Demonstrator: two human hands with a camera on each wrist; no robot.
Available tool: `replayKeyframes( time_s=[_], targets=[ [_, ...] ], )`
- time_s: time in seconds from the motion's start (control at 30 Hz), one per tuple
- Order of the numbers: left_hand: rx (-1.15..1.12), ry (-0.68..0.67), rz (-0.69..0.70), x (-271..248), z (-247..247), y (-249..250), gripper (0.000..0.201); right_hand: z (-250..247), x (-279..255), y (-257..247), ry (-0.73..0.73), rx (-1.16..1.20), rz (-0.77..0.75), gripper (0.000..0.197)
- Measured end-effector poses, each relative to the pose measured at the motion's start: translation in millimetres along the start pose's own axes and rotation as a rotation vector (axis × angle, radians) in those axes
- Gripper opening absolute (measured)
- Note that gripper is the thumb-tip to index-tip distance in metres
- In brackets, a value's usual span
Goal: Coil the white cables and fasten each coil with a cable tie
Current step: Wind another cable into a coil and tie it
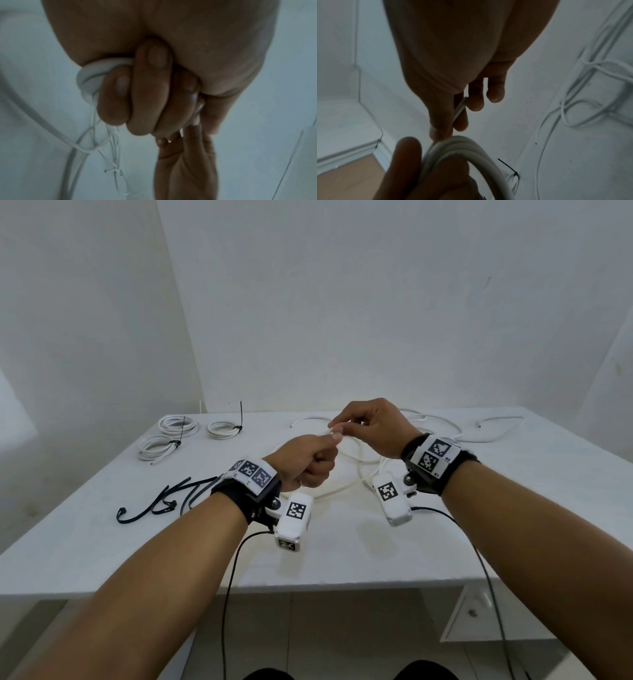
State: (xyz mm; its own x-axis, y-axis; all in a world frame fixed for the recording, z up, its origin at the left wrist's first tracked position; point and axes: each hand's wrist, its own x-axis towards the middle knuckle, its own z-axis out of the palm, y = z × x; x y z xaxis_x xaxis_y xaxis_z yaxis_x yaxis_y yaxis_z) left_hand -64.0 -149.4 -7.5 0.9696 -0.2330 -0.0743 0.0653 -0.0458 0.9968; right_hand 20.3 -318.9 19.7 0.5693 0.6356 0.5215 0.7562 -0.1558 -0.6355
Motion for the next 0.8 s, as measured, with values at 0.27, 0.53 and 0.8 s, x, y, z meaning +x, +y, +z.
replayKeyframes(
  time_s=[0.27, 0.53, 0.8],
  targets=[
    [-0.405, -0.143, 0.071, 0, -4, -7, 0.047, 40, -14, 4, 0.124, 0.241, 0.021, 0.022],
    [-0.462, -0.29, 0.138, 4, -4, -8, 0.061, 49, -23, 3, 0.113, 0.448, 0.076, 0.032],
    [-0.399, -0.128, 0.098, 1, 4, -10, 0.064, 45, -33, 13, 0.045, 0.276, 0.041, 0.051]
  ],
)
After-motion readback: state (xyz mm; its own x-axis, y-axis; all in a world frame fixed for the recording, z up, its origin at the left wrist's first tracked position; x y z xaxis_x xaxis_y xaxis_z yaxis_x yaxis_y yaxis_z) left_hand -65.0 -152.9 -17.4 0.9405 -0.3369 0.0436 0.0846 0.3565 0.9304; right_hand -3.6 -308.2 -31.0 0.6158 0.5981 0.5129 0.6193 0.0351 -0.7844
